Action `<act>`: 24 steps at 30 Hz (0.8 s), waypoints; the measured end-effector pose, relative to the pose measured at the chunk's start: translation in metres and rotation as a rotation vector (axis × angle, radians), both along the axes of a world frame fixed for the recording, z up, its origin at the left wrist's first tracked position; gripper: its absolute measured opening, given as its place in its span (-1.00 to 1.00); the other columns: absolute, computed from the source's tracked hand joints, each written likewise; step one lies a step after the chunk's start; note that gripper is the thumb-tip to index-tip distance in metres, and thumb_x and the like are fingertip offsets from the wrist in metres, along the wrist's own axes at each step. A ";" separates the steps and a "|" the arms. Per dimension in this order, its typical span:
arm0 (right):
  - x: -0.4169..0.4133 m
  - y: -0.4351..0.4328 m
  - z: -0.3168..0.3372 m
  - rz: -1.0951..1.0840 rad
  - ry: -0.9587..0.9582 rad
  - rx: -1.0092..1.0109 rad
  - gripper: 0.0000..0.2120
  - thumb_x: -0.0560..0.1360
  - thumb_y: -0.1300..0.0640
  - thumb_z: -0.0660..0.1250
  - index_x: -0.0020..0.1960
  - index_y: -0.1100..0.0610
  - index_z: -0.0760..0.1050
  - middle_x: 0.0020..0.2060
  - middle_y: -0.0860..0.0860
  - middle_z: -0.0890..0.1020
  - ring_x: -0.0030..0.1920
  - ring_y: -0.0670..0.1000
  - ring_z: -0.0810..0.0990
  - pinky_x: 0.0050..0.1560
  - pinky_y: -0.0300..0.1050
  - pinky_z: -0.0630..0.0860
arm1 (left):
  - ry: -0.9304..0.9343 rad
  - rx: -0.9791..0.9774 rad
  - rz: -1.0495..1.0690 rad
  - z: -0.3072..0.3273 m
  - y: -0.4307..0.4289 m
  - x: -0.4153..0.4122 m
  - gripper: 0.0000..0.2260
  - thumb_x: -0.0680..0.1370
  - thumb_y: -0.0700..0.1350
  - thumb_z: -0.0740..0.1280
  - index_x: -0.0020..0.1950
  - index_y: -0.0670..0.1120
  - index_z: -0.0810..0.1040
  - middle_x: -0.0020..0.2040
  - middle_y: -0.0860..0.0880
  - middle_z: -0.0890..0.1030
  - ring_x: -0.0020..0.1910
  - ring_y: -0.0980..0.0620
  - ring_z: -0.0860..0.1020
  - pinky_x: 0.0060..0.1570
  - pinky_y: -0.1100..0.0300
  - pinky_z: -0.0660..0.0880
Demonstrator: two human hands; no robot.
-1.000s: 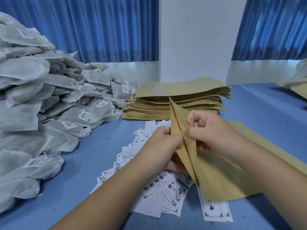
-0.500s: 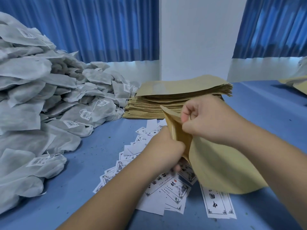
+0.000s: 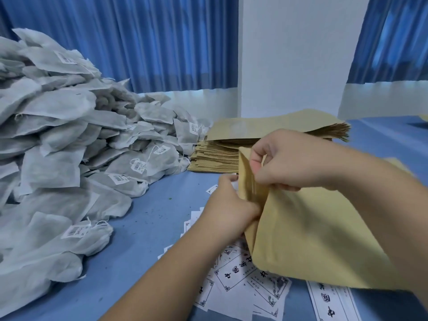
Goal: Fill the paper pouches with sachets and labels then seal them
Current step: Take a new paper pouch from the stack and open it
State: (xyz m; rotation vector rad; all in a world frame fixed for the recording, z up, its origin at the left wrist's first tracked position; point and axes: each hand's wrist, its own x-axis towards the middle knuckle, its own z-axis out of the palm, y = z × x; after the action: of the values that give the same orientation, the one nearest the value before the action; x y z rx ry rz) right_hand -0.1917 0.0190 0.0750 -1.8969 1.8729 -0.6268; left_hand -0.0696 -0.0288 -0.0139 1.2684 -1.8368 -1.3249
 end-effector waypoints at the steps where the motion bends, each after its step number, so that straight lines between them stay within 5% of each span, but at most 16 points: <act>1: 0.001 -0.003 -0.005 -0.011 -0.016 0.000 -0.88 0.32 0.30 0.27 -0.35 0.13 0.48 -0.63 -0.04 0.44 -0.61 -0.05 0.35 -0.57 -0.29 0.30 | 0.014 -0.055 0.040 -0.001 -0.001 -0.001 -0.40 0.42 -0.08 0.41 0.36 0.17 0.22 -0.14 0.05 0.62 -0.29 0.09 0.60 -0.43 0.29 0.45; 3: -0.002 -0.007 -0.011 -0.045 -0.085 -0.004 -0.87 0.32 0.31 0.26 -0.35 0.12 0.47 -0.64 -0.04 0.44 -0.62 -0.04 0.34 -0.58 -0.30 0.29 | 0.086 -0.163 0.073 -0.005 -0.002 -0.004 -0.30 0.42 -0.04 0.44 0.40 0.27 0.10 -0.11 0.13 0.58 -0.23 0.14 0.60 -0.35 0.25 0.46; 5: -0.005 -0.009 -0.013 -0.065 -0.160 0.000 -0.87 0.32 0.32 0.25 -0.34 0.13 0.46 -0.62 -0.02 0.44 -0.62 -0.03 0.33 -0.59 -0.31 0.27 | 0.082 -0.387 0.092 -0.009 -0.005 -0.005 -0.48 0.44 -0.04 0.43 0.24 0.29 0.23 -0.04 0.18 0.53 -0.15 0.27 0.55 -0.31 0.35 0.40; 9: -0.008 -0.011 -0.019 -0.065 -0.219 0.033 -0.89 0.33 0.31 0.30 -0.32 0.13 0.46 -0.61 -0.02 0.45 -0.61 -0.05 0.34 -0.60 -0.32 0.25 | -0.009 -0.644 0.037 -0.014 -0.007 -0.005 -0.87 0.52 -0.14 0.31 -0.10 0.11 0.56 -0.01 0.09 0.42 -0.17 0.21 0.47 -0.26 0.48 0.33; 13: -0.005 -0.016 -0.029 -0.089 -0.304 -0.005 -0.84 0.36 0.32 0.26 -0.34 0.12 0.43 -0.63 -0.03 0.43 -0.64 -0.06 0.33 -0.61 -0.32 0.21 | 0.015 -0.815 0.086 -0.005 -0.001 -0.003 -0.76 0.46 -0.09 0.18 -0.27 -0.16 0.56 -0.08 0.12 0.36 -0.13 0.16 0.39 -0.28 0.38 0.30; 17: -0.009 -0.019 -0.040 -0.095 -0.454 -0.054 -0.80 0.38 0.35 0.22 -0.32 0.10 0.46 -0.60 -0.02 0.42 -0.64 -0.08 0.32 -0.60 -0.32 0.19 | 0.094 -0.335 -0.022 0.015 0.005 0.007 -0.58 0.48 0.23 0.19 -0.34 -0.09 0.48 -0.34 0.07 0.51 -0.35 0.17 0.45 -0.27 0.15 0.36; 19: -0.011 -0.019 -0.049 -0.078 -0.518 -0.047 -0.80 0.39 0.36 0.19 -0.24 0.10 0.49 -0.61 -0.04 0.43 -0.63 -0.09 0.33 -0.60 -0.33 0.20 | -0.022 -0.285 -0.109 0.017 0.008 0.011 -0.47 0.43 0.39 0.20 -0.25 -0.08 0.57 -0.31 0.02 0.61 -0.31 0.10 0.54 -0.21 0.10 0.45; 22: -0.016 -0.017 -0.061 -0.039 -0.667 -0.023 -0.89 0.49 0.31 0.29 -0.10 0.12 0.50 -0.56 -0.01 0.48 -0.58 -0.06 0.37 -0.58 -0.29 0.27 | -0.067 -0.173 -0.201 0.019 0.007 0.017 -0.54 0.39 0.34 0.37 -0.15 -0.08 0.65 -0.21 0.06 0.68 -0.21 0.12 0.61 -0.15 0.23 0.49; 24: -0.023 -0.015 -0.065 -0.027 -0.775 -0.057 -0.97 0.54 0.22 0.31 -0.08 0.13 0.50 -0.52 0.02 0.52 -0.55 -0.02 0.45 -0.56 -0.26 0.33 | -0.119 -0.105 -0.209 0.016 0.006 0.018 -0.60 0.39 0.22 0.46 -0.24 -0.13 0.56 -0.35 0.05 0.54 -0.43 0.07 0.47 -0.40 0.28 0.37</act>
State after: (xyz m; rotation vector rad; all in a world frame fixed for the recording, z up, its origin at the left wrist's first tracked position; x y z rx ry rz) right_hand -0.2143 0.0037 0.0096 -1.3561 1.3732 -1.2175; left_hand -0.0521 -0.0231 0.0024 1.1479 -2.1415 -1.2628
